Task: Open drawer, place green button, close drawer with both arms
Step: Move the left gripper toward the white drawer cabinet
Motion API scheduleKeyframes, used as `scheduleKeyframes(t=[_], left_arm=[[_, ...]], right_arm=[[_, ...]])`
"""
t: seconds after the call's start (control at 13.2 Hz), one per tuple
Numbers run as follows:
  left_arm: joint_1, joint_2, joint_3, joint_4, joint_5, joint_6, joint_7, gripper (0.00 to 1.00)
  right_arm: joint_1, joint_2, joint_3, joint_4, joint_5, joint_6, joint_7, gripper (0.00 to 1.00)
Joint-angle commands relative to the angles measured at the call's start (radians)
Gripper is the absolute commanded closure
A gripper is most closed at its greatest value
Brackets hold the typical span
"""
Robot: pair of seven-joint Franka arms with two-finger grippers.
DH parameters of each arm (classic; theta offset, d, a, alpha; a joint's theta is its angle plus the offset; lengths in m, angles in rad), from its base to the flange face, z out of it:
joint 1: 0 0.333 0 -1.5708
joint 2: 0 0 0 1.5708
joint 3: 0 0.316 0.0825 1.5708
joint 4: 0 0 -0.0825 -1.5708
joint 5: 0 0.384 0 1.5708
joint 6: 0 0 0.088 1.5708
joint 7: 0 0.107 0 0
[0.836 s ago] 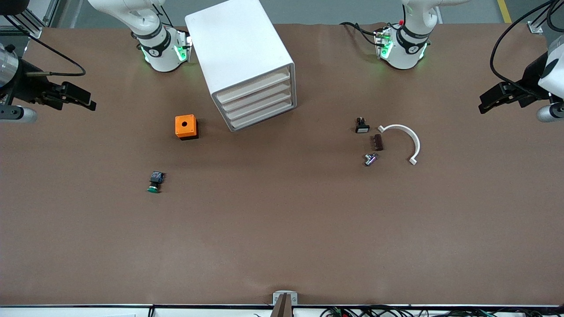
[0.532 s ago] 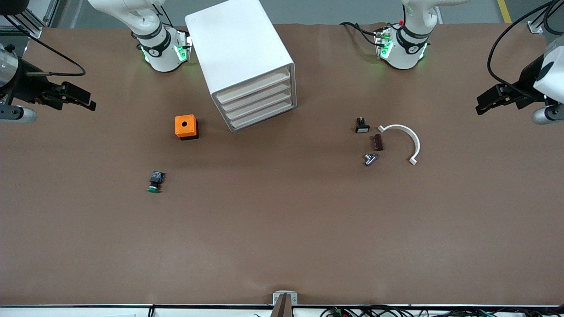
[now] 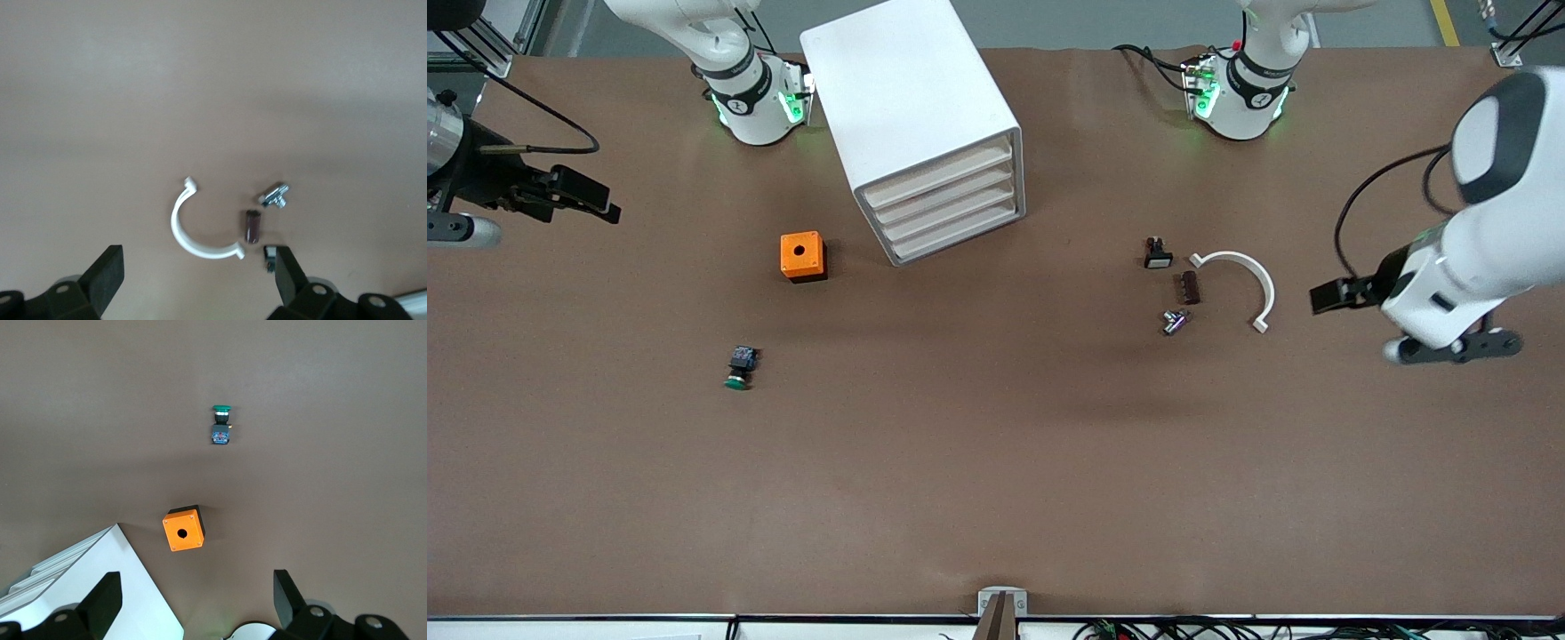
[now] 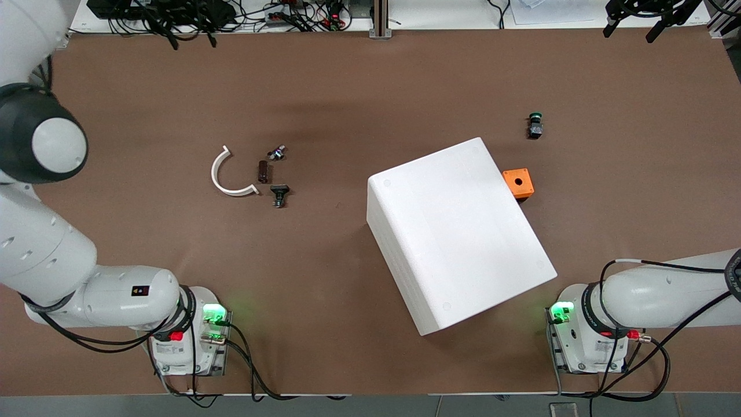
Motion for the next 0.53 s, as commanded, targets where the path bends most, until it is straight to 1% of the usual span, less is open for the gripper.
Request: scheduleKeyframes(t=[0.0, 0.3, 0.46], left_arm=[[-0.059, 0.13, -0.005, 0.05, -0.01, 0.055, -0.157, 0.0], [-0.186, 0.279, -0.005, 0.09, -0.021, 0.088, -0.608, 0.0], [-0.229, 0.339, -0.005, 0.093, -0.059, 0.088, -0.928, 0.0]], right_arm=[[-0.012, -0.009, 0.004, -0.001, 0.011, 0.002, -0.013, 0.0], [-0.012, -0.009, 0.004, 0.002, 0.01, 0.005, -0.013, 0.0], [-0.012, -0.009, 0.004, 0.002, 0.01, 0.006, -0.015, 0.0]])
